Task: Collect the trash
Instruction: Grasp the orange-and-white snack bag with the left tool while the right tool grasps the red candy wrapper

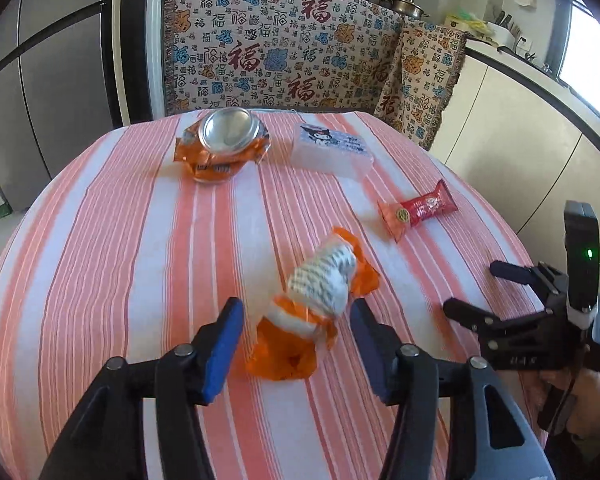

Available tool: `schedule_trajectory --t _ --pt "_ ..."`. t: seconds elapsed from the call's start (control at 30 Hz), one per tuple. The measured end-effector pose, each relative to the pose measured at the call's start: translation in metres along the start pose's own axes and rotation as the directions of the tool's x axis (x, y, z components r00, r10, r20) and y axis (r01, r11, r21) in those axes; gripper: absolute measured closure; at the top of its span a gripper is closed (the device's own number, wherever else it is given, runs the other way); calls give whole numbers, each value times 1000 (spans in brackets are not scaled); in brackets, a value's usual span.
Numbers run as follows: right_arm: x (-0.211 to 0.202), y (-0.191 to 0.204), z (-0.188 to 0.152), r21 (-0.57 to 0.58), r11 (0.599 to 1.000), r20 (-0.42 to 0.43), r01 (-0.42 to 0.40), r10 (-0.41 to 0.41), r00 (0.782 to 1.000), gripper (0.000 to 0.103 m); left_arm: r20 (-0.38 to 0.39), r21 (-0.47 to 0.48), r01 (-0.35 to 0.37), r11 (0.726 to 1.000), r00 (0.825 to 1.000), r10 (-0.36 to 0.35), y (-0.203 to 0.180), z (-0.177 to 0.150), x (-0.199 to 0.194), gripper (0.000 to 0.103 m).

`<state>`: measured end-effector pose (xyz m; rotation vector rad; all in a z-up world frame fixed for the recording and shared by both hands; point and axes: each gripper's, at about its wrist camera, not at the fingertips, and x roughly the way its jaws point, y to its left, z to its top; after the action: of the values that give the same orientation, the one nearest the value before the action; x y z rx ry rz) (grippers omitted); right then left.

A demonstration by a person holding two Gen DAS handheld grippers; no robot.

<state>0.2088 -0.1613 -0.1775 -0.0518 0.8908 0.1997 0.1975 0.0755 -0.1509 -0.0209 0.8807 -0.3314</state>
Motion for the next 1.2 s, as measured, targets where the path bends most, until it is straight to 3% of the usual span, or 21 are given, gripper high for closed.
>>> schedule_trajectory --t 0.03,0.13,0.2,0.27,0.37,0.43,0.53,0.57,0.63,0.73,0.77,0.87,0.97,1.03,1.13,1.2 --pt "0 1 0 2 1000 0 -2 2 1000 0 -3 9 9 1000 1000 -9 0 -4 0 33" --pt "-1 -3 8 62 996 -19 -65 66 998 0 -38 59 57 997 998 -54 2 -16 8 33" --pt "3 -7 22 136 979 -32 -151 157 987 0 -45 85 71 994 997 -68 4 -21 12 33" --pt "15 -14 42 262 947 -42 -186 203 978 0 -35 95 69 993 997 -66 5 -21 12 33" --pt "36 -16 72 407 905 -46 -127 159 986 0 -33 70 54 996 998 -52 15 -19 15 32" --pt "52 -11 89 460 885 -70 -74 119 990 0 -23 36 94 995 995 -93 22 -17 15 31" --pt "63 7 101 383 923 -100 24 16 995 2 -18 19 112 993 994 -112 25 -17 13 32" --pt "62 13 99 328 943 -95 61 -32 995 7 -19 22 108 994 994 -107 24 -17 13 32" --pt "54 17 88 217 971 -64 105 -93 994 39 -22 36 92 995 996 -91 20 -17 13 32" --pt "35 4 63 122 990 -33 72 -69 997 67 -24 42 85 995 996 -84 18 -17 13 31" --pt "27 -1 55 87 994 -31 60 -57 998 69 -23 39 91 995 996 -90 19 -17 13 31" --pt "5 -16 26 -2 999 -36 44 -44 998 70 -32 66 120 991 993 -118 23 -14 12 31" --pt "-8 -25 8 -23 1000 -24 -8 7 1000 68 -12 125 79 989 997 -78 26 -7 9 30" --pt "-13 -25 0 -37 999 -17 -38 38 999 60 -27 138 110 984 994 -107 26 -1 13 20" --pt "-14 -26 0 -33 993 -38 -111 110 993 39 -63 158 131 979 991 -122 21 4 27 20" --pt "-18 -27 6 -33 992 -49 -125 123 991 35 -66 169 117 979 992 -107 18 7 32 20"
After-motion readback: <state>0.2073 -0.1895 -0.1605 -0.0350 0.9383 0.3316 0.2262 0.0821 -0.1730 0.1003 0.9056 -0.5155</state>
